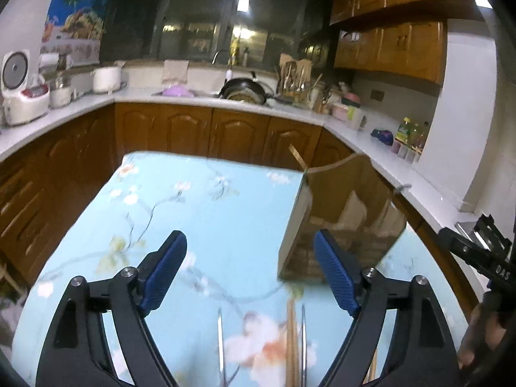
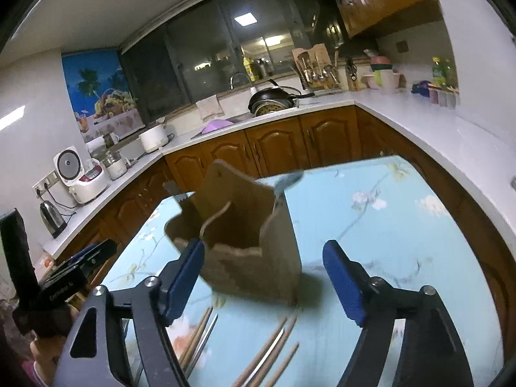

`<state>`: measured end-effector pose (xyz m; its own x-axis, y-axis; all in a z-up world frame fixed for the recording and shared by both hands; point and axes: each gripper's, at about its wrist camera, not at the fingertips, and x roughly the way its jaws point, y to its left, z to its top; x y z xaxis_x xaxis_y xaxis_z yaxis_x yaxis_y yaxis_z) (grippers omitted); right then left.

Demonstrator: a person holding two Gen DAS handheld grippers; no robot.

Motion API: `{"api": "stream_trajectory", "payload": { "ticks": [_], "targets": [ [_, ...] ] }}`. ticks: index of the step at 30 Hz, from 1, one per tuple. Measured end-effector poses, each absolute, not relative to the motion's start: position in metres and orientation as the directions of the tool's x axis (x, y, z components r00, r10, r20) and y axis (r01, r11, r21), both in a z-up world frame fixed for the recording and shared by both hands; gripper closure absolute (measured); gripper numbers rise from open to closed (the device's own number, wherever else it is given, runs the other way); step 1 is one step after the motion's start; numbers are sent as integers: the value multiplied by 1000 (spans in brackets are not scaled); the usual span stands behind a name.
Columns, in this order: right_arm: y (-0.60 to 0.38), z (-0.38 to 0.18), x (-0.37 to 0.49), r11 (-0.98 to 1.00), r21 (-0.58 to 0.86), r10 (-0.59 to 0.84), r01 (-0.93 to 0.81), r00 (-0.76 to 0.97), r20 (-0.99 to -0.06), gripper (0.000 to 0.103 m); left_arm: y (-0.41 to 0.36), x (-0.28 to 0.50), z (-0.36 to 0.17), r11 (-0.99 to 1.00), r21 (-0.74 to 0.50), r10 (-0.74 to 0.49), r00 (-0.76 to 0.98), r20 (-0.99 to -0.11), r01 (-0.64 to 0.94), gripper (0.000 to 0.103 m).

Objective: Organize utensils
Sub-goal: 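Move both open tools back down to the utensils on the cloth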

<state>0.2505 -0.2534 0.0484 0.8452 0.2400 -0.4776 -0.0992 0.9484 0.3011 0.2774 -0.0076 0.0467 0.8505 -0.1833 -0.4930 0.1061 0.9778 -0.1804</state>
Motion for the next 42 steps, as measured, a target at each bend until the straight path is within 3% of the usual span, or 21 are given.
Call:
{"api": "stream_trajectory", "payload": {
  "ticks": [15,30,32,36,42],
  "targets": [
    [-242,1,173,941,338,228,-29,792,-567,24,20,216,4,980,-179,-182,755,-630,86,20],
    [-214,-14,179,941,336,252,-48,760,-599,25,25,228,-17,984,-161,-171,690,-703,79,20],
    [-210,-17,186,938,342,259,-50,758,-599,28,26,233,-19,984,-159,-172,680,-713,82,20],
    [-205,-24,206,938,343,259,-41,741,-619,49,22,244,-25,987,-136,-161,652,-741,89,21],
    [-202,-40,245,941,340,243,4,692,-680,71,14,264,-34,985,-120,-171,601,-781,125,36]
  ]
}}
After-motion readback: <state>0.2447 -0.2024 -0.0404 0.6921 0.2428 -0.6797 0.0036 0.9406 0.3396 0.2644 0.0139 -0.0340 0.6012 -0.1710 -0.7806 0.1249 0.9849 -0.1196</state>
